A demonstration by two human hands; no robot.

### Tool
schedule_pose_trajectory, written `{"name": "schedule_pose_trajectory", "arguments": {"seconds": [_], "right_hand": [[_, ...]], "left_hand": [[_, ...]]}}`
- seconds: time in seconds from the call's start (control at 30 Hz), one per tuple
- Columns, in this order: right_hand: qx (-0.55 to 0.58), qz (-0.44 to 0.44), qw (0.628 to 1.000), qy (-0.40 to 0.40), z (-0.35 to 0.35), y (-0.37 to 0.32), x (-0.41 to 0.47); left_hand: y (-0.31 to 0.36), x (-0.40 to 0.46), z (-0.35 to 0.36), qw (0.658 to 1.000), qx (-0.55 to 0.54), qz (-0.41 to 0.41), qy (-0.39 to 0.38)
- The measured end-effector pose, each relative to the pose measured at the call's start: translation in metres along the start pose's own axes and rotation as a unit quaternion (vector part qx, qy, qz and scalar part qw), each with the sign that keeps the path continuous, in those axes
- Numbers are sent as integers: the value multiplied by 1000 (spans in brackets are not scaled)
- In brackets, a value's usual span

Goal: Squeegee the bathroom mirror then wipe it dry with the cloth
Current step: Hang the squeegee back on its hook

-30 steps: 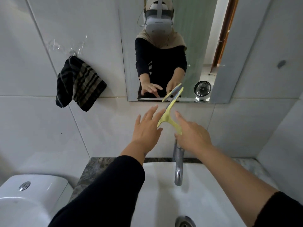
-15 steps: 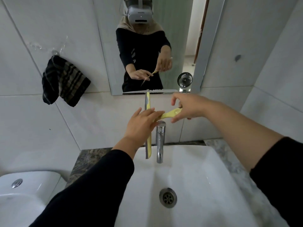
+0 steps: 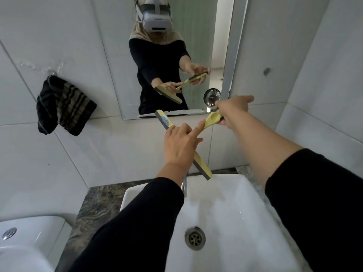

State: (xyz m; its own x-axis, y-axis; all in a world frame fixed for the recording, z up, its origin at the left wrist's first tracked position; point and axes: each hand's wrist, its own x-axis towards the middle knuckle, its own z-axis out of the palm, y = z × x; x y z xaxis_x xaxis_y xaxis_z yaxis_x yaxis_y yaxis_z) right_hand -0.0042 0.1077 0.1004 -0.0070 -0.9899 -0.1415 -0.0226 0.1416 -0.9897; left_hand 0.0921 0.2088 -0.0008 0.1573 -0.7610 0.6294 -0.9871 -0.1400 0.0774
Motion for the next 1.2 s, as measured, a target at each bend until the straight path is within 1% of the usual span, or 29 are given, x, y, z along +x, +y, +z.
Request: {"name": "schedule_pose_trajectory", "arguments": {"seconds": [0.07, 0.1, 0.17, 0.23, 0.37, 0.43, 0.63, 0.9, 1.03, 1.2], "right_hand": [[24, 14, 999, 25, -2, -4, 11], [13, 4, 999, 33, -5, -7, 15], [-61, -53, 995, 53, -14, -14, 23], [-127, -117, 982, 80, -25, -20, 34], [-161, -183, 965, 94, -47, -22, 62], [-171, -200, 960, 99, -57, -20, 78], [-251, -216, 938, 103, -83, -20, 136], [-244, -243, 929, 132, -98, -25, 210], [-232, -278, 921, 147, -90, -14, 226], [-220, -297, 913, 173, -83, 1, 234]], "left_hand": [[10, 6, 6, 999, 2, -3, -36], [14, 8, 10, 999, -1, 5, -48], [22, 15, 19, 997, -19, 44, -60], [31, 26, 30, 994, -32, 83, -68], [56, 48, 52, 988, -70, 112, -79], [71, 59, 64, 985, -88, 110, -102], [109, 100, 99, 979, -52, 123, -156], [134, 157, 148, 979, -70, 122, -148], [132, 162, 173, 982, -82, 114, -126], [130, 164, 192, 979, -90, 107, -146]]}}
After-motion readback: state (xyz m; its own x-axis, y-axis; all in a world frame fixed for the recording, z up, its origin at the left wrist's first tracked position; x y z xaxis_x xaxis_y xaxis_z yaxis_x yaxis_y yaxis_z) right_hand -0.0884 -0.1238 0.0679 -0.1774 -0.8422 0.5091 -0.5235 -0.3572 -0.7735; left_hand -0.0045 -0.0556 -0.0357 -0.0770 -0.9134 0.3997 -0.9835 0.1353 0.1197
